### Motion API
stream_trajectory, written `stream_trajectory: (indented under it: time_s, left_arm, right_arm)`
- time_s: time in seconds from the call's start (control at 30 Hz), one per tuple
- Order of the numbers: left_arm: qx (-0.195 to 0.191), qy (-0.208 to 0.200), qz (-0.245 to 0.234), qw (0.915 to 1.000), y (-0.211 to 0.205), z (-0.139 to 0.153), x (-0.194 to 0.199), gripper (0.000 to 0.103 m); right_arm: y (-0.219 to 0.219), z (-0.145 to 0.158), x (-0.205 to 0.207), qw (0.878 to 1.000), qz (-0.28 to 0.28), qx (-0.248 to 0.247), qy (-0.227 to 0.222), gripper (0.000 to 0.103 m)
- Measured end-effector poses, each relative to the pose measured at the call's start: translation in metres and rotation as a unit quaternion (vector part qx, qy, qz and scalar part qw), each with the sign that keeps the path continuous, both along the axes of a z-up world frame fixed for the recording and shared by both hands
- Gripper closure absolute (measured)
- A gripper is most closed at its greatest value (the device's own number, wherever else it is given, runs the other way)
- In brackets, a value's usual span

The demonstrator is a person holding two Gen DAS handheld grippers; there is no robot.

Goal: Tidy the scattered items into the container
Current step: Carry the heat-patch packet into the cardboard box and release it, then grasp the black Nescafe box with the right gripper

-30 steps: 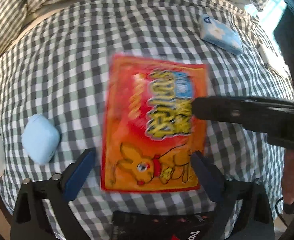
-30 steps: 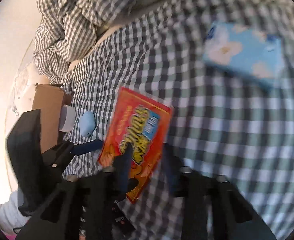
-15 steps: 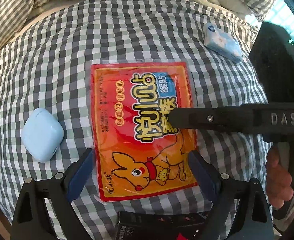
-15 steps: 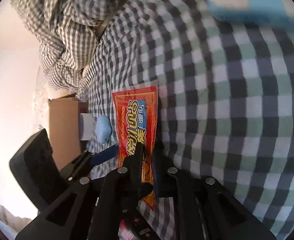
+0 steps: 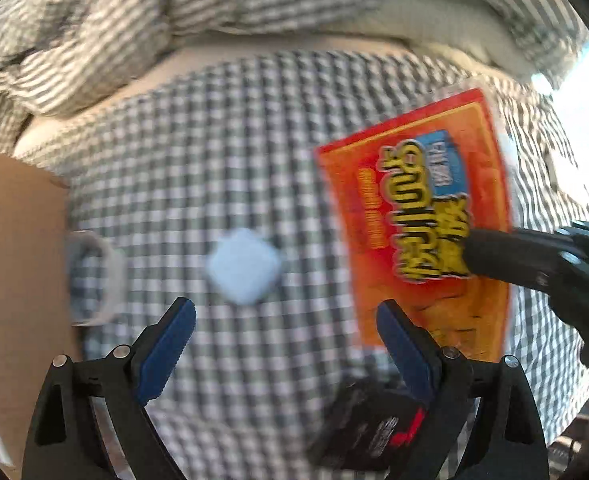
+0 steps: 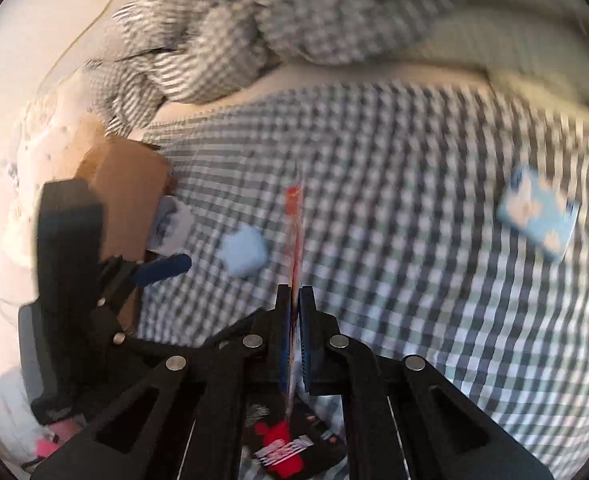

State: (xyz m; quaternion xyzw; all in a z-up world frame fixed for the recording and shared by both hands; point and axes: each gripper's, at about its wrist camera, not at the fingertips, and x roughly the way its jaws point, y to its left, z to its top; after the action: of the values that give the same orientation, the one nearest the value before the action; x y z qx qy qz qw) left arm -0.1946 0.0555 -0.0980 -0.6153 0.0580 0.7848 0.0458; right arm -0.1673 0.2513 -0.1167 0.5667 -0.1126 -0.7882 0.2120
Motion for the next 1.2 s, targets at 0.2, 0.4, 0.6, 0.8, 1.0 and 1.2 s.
stream_trajectory:
  time_s: [0.2,0.4,0.6,0.8,1.0,1.2]
  left_arm:
    - [-0.054,0.022,0.071,0.9958,-0.034,0.056,-0.005,0.008]
    - [-0.071,0.063,0.128,0.9873,-0.106,0.107,0.008,0.008]
    - [-0.084,0.069,0.214,0.9708,-0.206,0.121,0.029,0.007]
    - [-0.093,0.046,0.262,0.9594,-0.268,0.094,0.058,0.007]
    - [-0.083,0.024,0.272,0.9584,-0.279,0.075,0.073,0.007]
    - [-0.071,0.054,0.21,0.9737,-0.233,0.085,0.057,0.003]
  right_arm:
    - [-0.052,0.067,-0.001,0.998,0.022,0.018,0.051,0.099]
    - [-0.135,0.125,0.003,0.992,0.068,-0.002,0.103,0.099]
    - [-0.241,0.149,0.009,0.98,0.144,-0.041,0.129,0.099]
    - [-0.315,0.111,0.006,0.977,0.183,-0.043,0.1,0.099]
    - [-0.332,0.077,0.0,0.983,0.165,0.013,0.08,0.068]
    - [-0.269,0.105,0.004,0.987,0.11,0.015,0.114,0.052]
